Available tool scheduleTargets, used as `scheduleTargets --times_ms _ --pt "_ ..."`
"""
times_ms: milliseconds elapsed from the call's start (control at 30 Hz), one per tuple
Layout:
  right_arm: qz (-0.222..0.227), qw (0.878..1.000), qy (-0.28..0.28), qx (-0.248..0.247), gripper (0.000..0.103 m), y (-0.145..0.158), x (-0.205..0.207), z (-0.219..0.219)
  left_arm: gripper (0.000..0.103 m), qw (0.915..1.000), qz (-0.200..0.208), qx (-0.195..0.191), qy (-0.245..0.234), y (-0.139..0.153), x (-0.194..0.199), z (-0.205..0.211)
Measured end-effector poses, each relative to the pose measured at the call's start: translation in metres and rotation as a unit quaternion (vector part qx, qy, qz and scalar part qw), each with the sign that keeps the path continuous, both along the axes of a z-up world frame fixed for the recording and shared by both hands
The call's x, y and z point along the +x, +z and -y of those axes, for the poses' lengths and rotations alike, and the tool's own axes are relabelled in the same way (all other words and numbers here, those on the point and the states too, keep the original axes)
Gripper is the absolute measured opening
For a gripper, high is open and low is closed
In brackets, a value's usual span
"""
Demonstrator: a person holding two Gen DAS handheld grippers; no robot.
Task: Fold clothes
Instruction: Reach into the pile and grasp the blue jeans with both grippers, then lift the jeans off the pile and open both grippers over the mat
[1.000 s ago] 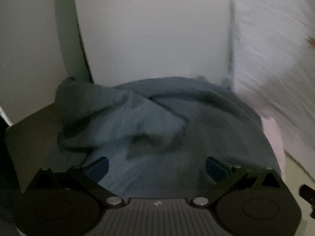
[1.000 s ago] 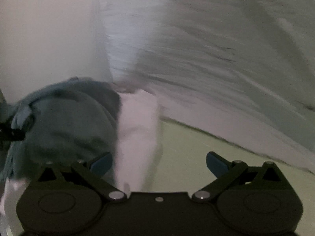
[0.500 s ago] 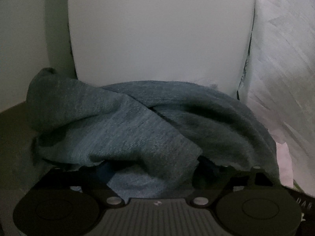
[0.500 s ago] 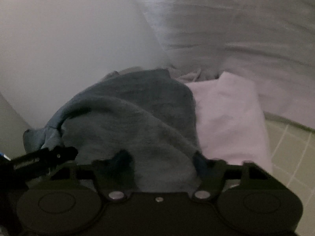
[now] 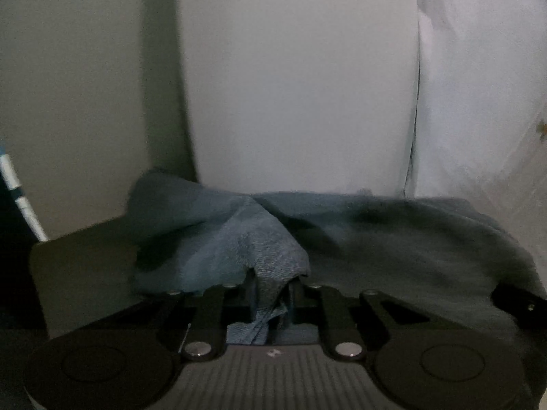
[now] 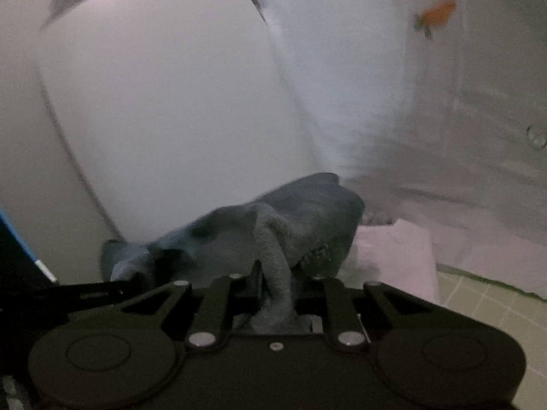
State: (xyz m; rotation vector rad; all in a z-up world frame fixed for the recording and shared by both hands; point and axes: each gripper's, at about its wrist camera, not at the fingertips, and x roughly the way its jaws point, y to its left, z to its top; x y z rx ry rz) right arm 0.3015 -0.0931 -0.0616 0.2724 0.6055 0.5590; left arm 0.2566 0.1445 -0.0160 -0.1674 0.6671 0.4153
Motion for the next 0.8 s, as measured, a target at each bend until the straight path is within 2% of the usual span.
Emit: scheduleTargets --times_ms 133,233,367,500,667,800 --pt "0.013 1.0 -0.008 0.013 0.015 0.021 -0.042 0.01 0.016 0.9997 0.025 -0.006 0.003 0.024 -0.042 -0.004" --pt "0.019 0.999 -0.04 0.023 0.015 0.027 -0.075 0.033 0.016 0.9991 0.041 -0.014 -0.008 0.04 -0.069 0.0" --pt "0.025 0.996 -0.083 0.035 0.015 0.035 -0.119 0.066 0.015 0.9973 0.055 -0.021 -0.043 0.056 -0.101 0.015" --pt "0.028 0.989 -0.14 0.033 0.014 0.038 -0.171 0.113 0.015 0.993 0.063 -0.037 -0.093 0.063 -0.121 0.05" --pt "0.028 0.972 -0.233 0.026 0.014 0.036 -0.241 0.193 0.015 0.9821 0.059 -0.057 -0.17 0.063 -0.148 0.109" --pt "0.035 0.946 -0.321 0.014 0.014 0.04 -0.301 0.264 0.014 0.9676 0.052 -0.078 -0.234 0.061 -0.169 0.169"
